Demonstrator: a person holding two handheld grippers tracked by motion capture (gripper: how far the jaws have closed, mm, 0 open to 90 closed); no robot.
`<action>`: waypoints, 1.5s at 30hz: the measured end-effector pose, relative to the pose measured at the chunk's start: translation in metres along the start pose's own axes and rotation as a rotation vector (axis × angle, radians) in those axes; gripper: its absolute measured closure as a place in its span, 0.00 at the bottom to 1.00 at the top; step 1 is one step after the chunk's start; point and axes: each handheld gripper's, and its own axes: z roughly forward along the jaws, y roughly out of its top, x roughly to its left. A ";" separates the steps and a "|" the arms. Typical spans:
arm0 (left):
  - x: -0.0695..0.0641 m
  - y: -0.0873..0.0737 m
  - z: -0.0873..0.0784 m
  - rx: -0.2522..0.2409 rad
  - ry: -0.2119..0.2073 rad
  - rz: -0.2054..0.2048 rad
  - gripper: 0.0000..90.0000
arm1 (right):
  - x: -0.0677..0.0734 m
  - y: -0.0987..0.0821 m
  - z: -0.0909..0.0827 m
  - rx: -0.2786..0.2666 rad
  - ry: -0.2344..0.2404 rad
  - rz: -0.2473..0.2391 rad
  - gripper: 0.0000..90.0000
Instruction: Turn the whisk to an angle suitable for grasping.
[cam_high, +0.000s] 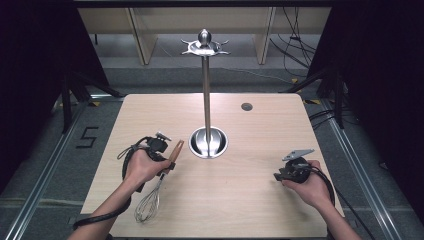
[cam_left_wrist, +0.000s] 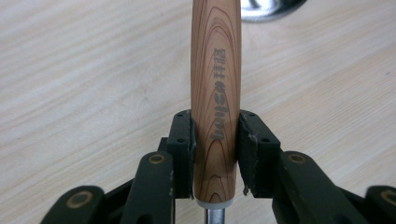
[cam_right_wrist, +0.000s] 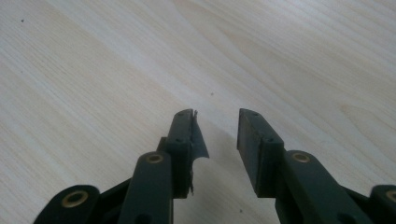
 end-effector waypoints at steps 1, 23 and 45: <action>0.001 -0.002 -0.004 -0.035 -0.004 -0.003 0.75 | 0.000 0.000 0.000 0.000 0.000 0.004 0.74; 0.003 -0.040 -0.053 -0.571 -0.148 0.096 0.75 | 0.002 -0.001 0.002 -0.031 -0.004 -0.005 0.74; -0.015 -0.029 -0.078 -0.780 -0.198 0.161 0.75 | -0.006 -0.003 -0.004 -0.066 -0.012 0.024 0.74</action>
